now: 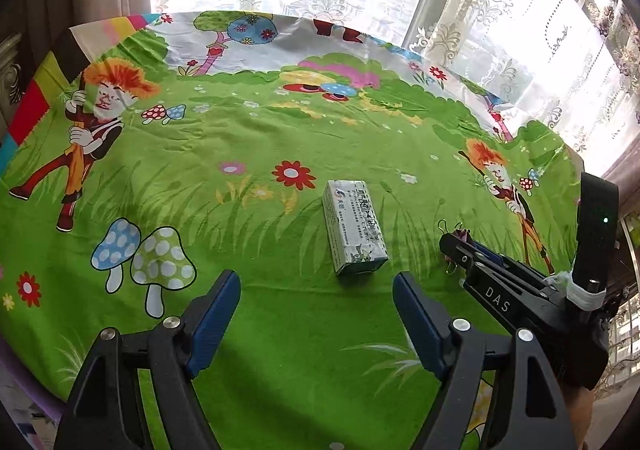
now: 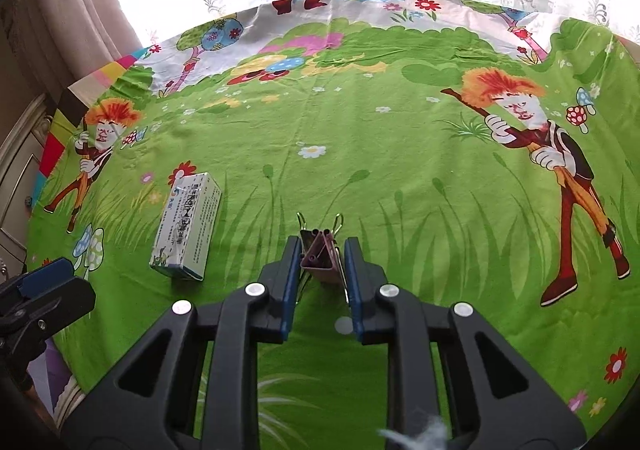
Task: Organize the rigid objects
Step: 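Grasp the pink binder clip with the right tool while the left tool grasps the white-blue medicine box, then carry the clip and box into the purple storage box and open both tools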
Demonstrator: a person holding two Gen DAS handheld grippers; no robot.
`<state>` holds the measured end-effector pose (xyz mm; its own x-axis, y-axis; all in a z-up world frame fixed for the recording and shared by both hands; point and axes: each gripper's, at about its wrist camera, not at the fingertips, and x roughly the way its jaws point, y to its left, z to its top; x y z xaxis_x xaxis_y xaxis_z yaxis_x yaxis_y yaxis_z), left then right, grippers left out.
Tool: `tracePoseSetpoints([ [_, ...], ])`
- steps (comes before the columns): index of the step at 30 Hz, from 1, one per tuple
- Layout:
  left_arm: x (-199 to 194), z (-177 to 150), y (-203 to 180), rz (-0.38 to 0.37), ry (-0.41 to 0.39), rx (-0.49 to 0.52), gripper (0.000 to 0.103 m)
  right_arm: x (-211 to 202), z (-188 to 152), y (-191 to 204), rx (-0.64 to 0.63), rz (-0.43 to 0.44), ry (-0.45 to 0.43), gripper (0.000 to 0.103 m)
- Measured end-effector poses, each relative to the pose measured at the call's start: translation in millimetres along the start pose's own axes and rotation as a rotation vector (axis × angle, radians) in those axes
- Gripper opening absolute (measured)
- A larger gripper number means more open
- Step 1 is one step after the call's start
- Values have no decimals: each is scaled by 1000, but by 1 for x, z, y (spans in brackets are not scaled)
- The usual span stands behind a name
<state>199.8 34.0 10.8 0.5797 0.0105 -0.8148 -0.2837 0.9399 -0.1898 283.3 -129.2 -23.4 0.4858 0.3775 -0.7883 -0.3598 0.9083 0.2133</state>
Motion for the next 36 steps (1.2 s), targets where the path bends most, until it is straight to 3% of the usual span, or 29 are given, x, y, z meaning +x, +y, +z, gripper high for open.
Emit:
tracePoseSetpoints([
  [9,43,15,-22,40,38,7,65,1,0,-2,1,8,1,26],
  [14,63,16,-26,77,48,46,37,1,-1,-4,8,20,-1,26],
  [36,40,-5,-7,55,25,17,35,-2,-3,8,-47,-1,0,25],
])
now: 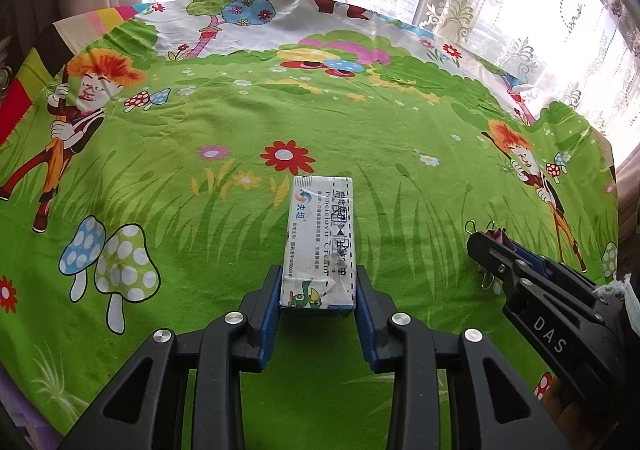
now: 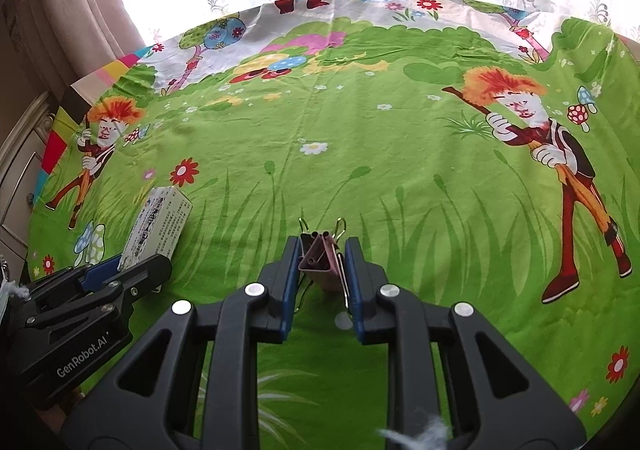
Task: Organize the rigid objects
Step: 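Carry the clip and box into the purple storage box and open both tools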
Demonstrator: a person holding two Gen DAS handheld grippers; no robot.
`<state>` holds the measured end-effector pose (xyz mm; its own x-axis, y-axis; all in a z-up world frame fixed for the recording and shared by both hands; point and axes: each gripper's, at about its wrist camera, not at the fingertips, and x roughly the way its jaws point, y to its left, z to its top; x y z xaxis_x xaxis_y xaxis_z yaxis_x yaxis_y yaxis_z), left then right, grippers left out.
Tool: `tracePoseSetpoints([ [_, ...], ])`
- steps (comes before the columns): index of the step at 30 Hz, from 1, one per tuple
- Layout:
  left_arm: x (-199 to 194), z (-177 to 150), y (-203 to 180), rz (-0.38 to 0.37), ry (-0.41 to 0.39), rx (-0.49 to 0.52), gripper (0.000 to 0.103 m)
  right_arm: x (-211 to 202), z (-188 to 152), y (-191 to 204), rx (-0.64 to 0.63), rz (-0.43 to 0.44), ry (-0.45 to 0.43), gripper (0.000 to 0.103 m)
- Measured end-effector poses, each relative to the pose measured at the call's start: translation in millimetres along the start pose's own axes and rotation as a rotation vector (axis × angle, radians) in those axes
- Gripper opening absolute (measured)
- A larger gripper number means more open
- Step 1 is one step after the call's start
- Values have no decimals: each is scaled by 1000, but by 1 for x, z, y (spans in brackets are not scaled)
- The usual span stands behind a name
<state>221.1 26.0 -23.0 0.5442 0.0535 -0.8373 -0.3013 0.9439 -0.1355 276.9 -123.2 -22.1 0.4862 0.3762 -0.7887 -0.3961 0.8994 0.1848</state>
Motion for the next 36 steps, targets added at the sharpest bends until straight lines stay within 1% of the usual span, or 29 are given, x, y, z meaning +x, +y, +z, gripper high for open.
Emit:
tracePoseSetpoints([
  [3,-5,-4,3,-2,-3,-8,35,-4,-2,6,-16,0,-4,23],
  [12,-24,-18,23,6,-15,-59,35,-12,-6,18,-41,22,-5,21],
  [16,-34,-26,31,0,-21,-80,35,-18,-7,19,-19,74,-3,21],
  [23,-53,-36,47,-5,-40,-122,35,-31,-9,35,-46,96,-13,21],
  [28,-69,-42,60,4,-63,-145,35,-43,-12,54,-79,121,-19,21],
  [36,-99,-58,86,30,-97,-184,35,-64,-24,101,-160,180,-19,21],
])
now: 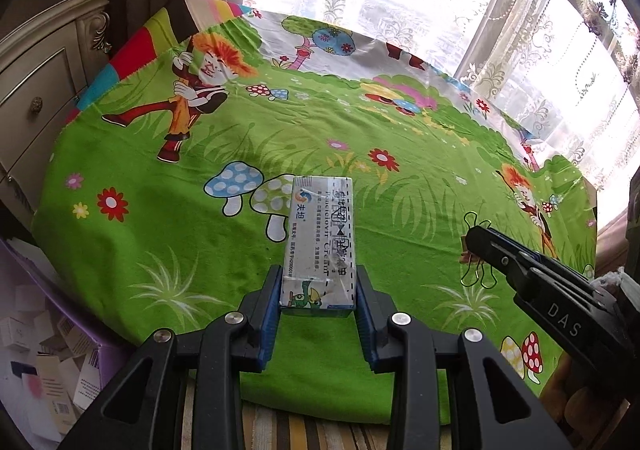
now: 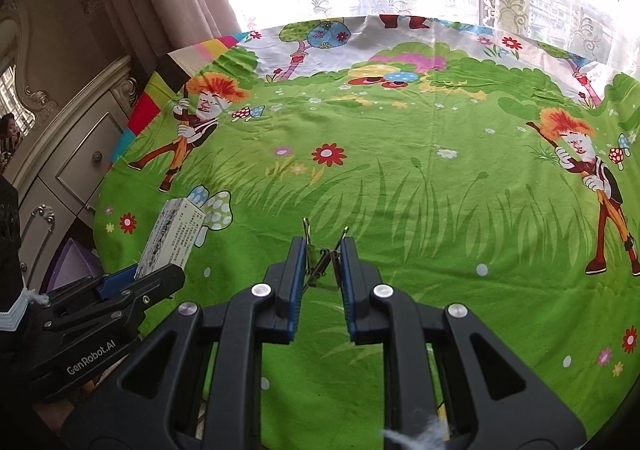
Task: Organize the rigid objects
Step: 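Carry the clip and box into the purple storage box and open both tools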
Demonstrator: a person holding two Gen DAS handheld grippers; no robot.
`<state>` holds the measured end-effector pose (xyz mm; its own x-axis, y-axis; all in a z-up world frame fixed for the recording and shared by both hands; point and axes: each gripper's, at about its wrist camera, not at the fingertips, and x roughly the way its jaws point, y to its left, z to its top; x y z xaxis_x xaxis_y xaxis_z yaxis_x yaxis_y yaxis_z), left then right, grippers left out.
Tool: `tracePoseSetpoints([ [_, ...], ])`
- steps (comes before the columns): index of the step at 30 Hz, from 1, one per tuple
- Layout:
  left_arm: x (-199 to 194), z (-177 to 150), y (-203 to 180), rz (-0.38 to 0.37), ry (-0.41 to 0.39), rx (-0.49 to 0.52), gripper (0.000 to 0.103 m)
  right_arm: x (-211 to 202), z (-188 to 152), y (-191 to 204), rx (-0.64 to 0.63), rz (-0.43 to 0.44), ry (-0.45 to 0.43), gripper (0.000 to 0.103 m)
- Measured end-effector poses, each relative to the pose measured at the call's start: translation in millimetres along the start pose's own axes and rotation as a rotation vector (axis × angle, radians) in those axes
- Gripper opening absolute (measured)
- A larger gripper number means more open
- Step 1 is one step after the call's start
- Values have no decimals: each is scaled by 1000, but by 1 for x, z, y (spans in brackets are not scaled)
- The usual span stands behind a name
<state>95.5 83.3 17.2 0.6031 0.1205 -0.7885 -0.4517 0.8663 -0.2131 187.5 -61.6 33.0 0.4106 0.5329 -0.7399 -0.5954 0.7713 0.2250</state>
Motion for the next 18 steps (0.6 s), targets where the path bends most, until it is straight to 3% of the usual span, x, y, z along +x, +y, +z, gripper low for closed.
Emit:
tracePoseSetpoints([
  [18,-87,-42,105,85,-69,-130,35,-28,-42,132,-176,194,64,21],
])
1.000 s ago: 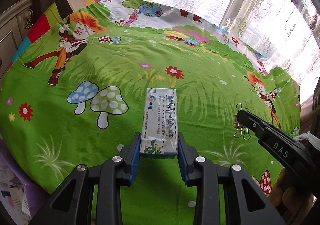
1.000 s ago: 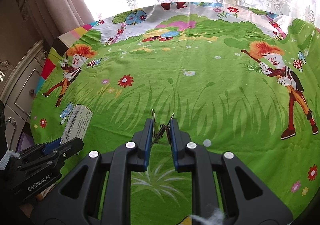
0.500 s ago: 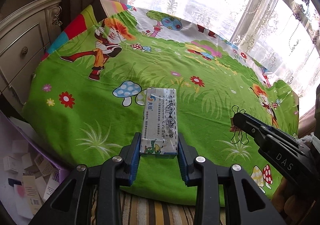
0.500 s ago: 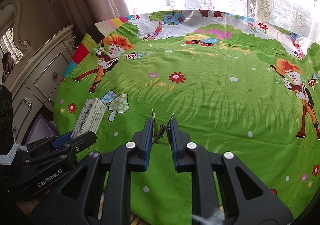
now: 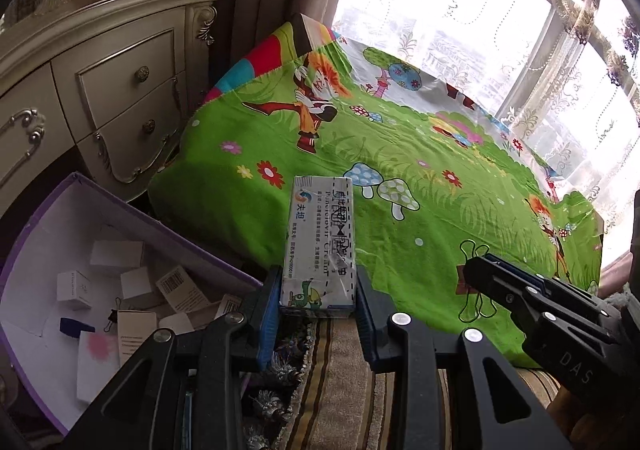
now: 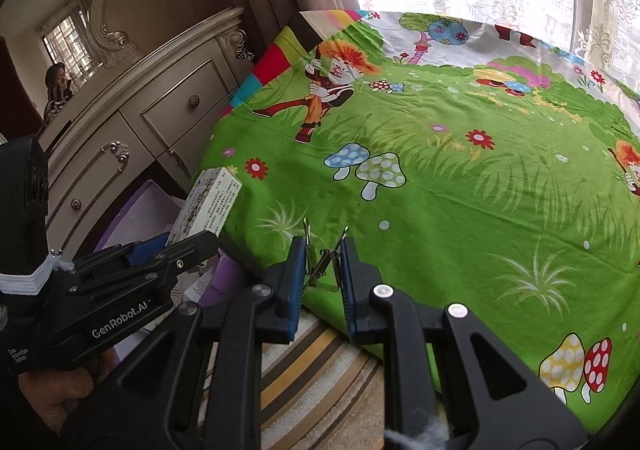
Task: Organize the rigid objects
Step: 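Carry the clip and box into the purple storage box and open both tools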
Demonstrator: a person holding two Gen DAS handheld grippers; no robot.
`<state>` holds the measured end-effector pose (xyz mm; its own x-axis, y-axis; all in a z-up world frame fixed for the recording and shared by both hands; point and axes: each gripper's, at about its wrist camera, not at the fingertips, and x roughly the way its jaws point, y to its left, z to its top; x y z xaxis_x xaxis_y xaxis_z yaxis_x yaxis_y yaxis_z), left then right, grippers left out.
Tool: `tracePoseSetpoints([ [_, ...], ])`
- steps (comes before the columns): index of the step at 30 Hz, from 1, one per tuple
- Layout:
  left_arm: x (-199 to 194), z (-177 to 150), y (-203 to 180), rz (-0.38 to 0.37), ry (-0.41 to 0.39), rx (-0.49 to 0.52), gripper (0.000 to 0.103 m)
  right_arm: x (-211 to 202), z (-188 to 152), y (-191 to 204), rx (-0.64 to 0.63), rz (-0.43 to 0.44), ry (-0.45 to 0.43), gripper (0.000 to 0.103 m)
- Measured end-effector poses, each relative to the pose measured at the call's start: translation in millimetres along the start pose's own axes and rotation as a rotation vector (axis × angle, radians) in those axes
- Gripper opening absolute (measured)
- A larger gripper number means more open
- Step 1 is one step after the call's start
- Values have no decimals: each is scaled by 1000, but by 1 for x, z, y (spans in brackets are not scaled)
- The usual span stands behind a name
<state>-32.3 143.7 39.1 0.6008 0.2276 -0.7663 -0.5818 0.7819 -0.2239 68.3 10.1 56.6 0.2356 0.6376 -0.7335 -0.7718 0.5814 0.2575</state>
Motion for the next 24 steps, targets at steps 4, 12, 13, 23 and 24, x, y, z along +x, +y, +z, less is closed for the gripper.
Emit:
tracePoseSetpoints([
  [4,-16,-15,29,19,5,-25,35,-3,-10,32,-30,42,18,21],
  [12,-54,-39,85,63,-25,-73,35,-3,-29,108,-117,114,69,21],
  [13,-59,-41,91,71,-35,-77,35,0,-30,117,-131,122,82,21],
  [23,-78,-58,165,124,-67,-207,35,45,-45,182,-288,104,175,21],
  [24,-77,-61,172,128,-65,-224,35,50,-47,186,-303,102,184,21],
])
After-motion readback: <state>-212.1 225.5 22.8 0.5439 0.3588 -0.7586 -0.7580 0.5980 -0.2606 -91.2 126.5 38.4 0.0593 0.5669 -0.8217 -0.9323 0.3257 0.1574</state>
